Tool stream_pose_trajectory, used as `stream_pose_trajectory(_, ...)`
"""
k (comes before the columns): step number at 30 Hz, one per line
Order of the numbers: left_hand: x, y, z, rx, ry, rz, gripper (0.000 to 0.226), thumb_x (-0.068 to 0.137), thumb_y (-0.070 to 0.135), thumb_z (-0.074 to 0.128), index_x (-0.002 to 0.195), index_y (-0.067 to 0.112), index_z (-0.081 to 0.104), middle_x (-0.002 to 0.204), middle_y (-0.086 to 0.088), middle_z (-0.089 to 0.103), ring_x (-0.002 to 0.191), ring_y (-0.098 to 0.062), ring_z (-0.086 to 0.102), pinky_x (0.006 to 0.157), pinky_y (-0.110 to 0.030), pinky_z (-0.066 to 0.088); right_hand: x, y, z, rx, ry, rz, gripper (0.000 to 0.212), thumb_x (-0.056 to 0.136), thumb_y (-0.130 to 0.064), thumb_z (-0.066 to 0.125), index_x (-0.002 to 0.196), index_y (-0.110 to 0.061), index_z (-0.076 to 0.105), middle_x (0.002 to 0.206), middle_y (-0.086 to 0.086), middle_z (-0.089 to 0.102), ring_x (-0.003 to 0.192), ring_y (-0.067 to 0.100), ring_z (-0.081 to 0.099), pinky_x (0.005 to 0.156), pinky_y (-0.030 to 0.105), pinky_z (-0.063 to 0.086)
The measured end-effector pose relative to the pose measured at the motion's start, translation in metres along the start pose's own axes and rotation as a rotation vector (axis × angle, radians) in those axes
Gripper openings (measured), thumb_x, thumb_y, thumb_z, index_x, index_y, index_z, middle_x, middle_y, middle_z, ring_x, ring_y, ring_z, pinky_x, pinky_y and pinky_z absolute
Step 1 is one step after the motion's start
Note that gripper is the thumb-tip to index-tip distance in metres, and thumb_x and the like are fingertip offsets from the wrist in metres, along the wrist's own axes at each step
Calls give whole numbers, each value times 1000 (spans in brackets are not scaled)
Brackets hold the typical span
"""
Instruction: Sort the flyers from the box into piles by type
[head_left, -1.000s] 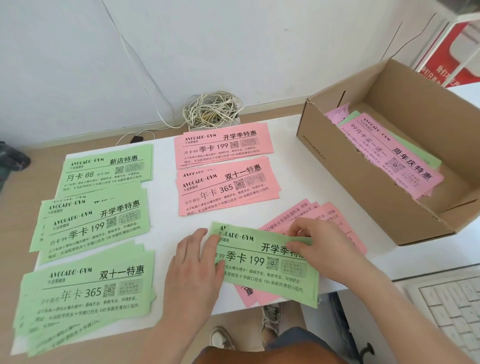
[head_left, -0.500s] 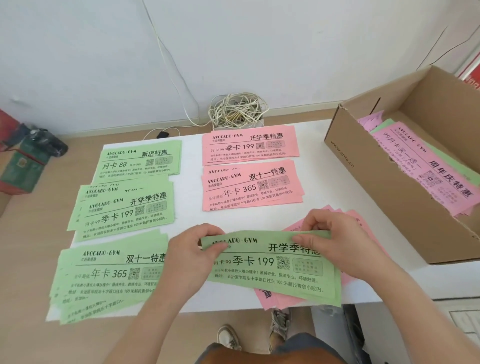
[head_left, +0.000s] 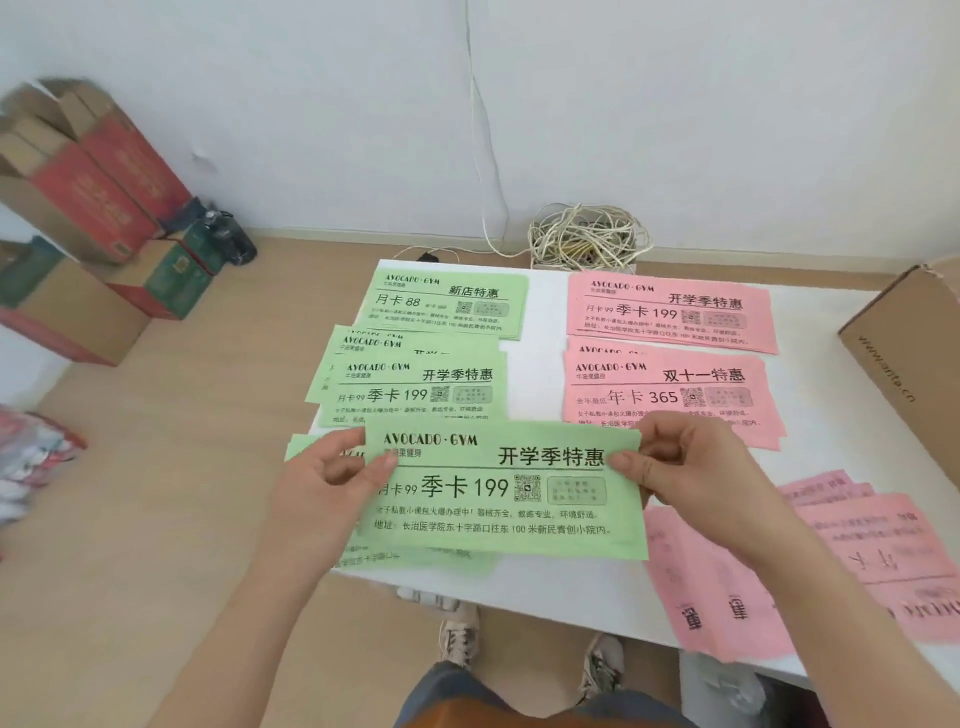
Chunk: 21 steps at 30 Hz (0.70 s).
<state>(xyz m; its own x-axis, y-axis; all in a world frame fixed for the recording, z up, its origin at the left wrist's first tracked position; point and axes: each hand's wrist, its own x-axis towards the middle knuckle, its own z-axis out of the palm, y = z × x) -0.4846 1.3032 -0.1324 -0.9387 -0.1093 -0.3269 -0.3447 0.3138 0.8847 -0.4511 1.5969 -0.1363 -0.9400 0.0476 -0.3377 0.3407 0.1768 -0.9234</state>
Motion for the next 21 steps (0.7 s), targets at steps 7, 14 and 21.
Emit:
stream_pose_trajectory(7,66,-11,-62,112,-41,-8,8,87,18,67,87,26,69,73,9,73,59,0,63,58,-18,46,48,-26,64,-41,129,46,9,86,-3,66,78,0,66,62,6,71,42,10,55,43,12,39)
stream_pose_trajectory(14,144,-4,-73,187,-22,19,18,79,17,76,72,29,66,69,7,71,70,-14,69,75,-36,55,112,-40,105,-137,365,100,18,86,-17,70,79,-1,68,67,8,72,48,17,59,53,31,51)
stream_pose_trajectory(21,167,-12,-70,521,21,210,15,85,24,68,72,29,64,66,18,63,63,1,59,58,-24,44,130,-23,123,-395,449,176,20,88,-5,57,89,-19,71,76,-6,67,78,22,63,72,30,50)
